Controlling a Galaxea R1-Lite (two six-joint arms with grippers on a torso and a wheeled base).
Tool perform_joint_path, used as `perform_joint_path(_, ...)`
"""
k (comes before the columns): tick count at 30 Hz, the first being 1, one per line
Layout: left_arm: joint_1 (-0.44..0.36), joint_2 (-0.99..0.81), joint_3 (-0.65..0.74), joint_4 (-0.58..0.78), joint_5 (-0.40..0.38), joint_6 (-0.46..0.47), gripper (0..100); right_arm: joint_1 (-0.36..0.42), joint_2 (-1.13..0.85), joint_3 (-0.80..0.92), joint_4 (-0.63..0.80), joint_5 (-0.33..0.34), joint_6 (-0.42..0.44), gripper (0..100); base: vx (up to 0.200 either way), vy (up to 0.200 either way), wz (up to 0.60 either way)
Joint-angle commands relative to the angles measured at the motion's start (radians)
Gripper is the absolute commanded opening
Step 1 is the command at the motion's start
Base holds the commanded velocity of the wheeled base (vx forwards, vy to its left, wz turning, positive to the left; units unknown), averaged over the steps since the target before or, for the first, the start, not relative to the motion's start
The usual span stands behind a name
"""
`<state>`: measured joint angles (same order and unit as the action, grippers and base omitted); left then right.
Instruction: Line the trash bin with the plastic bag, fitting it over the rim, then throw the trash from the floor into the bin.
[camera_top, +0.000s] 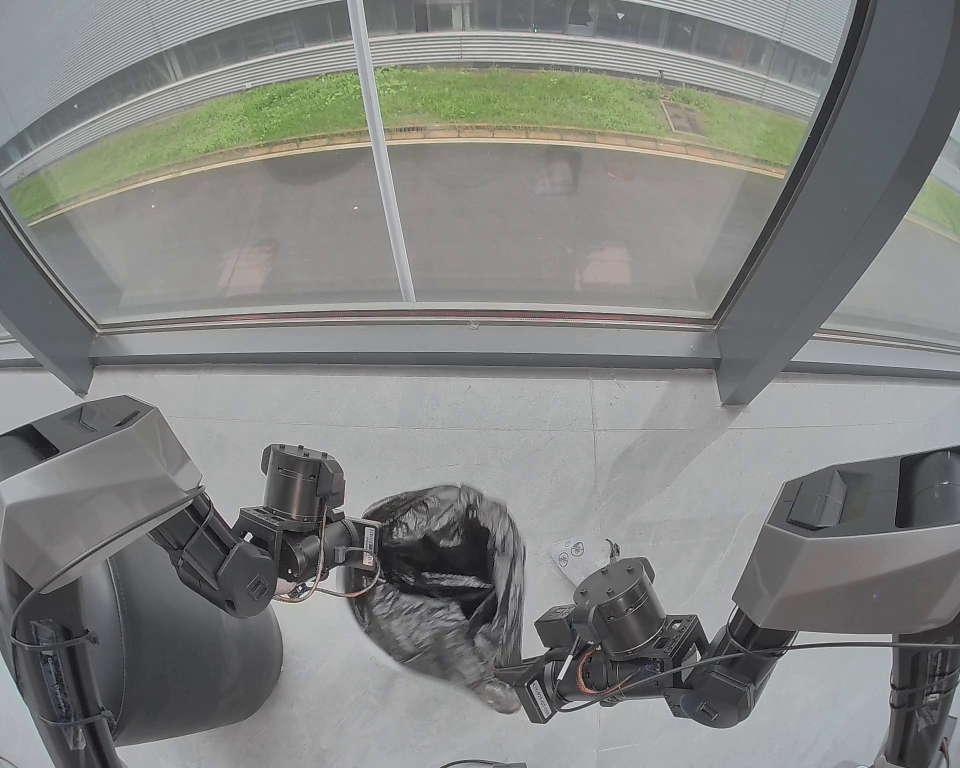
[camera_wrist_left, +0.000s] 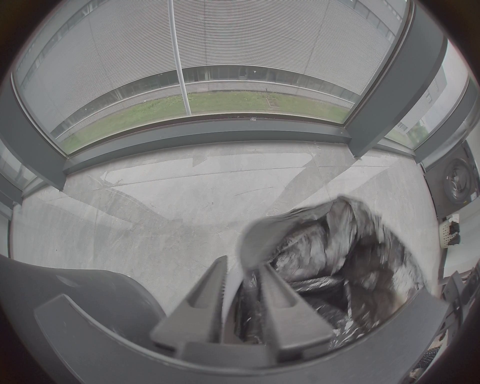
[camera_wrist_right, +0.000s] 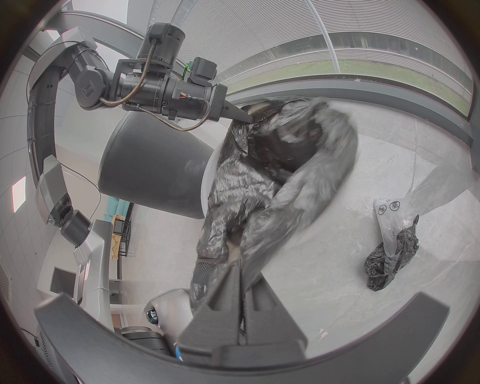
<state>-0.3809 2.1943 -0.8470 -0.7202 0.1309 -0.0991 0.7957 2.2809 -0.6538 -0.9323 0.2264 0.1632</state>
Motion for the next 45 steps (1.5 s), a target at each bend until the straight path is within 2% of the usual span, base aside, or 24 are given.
perform_joint_path(1, -0.001, -0.001, -0.001, -0.001, -0.010, -0.017, 0, 0.000, 0.002, 0.000, 0.000, 0.001, 0.001, 0, 0.000, 0.000, 0.00)
perform_joint_path(12, -0.007, -0.050, 0.013, 0.001, -0.010, -0.050, 0, 0.000, 0.008, -0.003, -0.002, 0.001, 0.001, 0, 0.000, 0.000, 0.00)
perform_joint_path(17, -0.038, -0.088, 0.052, 0.001, -0.011, -0.051, 0, 0.000, 0.008, -0.001, -0.006, 0.001, 0.001, 0, 0.000, 0.000, 0.00)
perform_joint_path(26, -0.043, -0.080, 0.054, 0.001, -0.013, -0.070, 0, 0.000, 0.017, 0.008, -0.049, -0.001, 0.002, 0, 0.000, 0.000, 0.00)
perform_joint_path(31, -0.013, -0.051, 0.055, -0.002, -0.042, -0.088, 0, 0.000, 0.017, 0.010, -0.049, -0.001, 0.001, 0, 0.000, 0.000, 0.00)
perform_joint_path(32, 0.005, -0.042, 0.055, -0.002, -0.073, -0.093, 0, 0.000, 0.017, 0.010, -0.049, -0.001, 0.001, 0, 0.000, 0.000, 0.00)
perform_joint_path(35, 0.025, -0.022, 0.054, -0.005, -0.097, -0.113, 0, 0.000, 0.017, 0.008, -0.049, -0.013, 0.001, 0, 0.000, 0.000, 0.00)
perform_joint_path(39, 0.040, -0.004, 0.049, -0.008, -0.103, -0.139, 0, 0.000, 0.017, 0.002, -0.051, -0.045, 0.001, 0, 0.000, 0.000, 0.00)
perform_joint_path(45, 0.046, -0.010, 0.048, -0.011, -0.102, -0.148, 0, 0.002, 0.016, -0.001, -0.049, -0.048, -0.001, 0, 0.000, 0.000, 0.00)
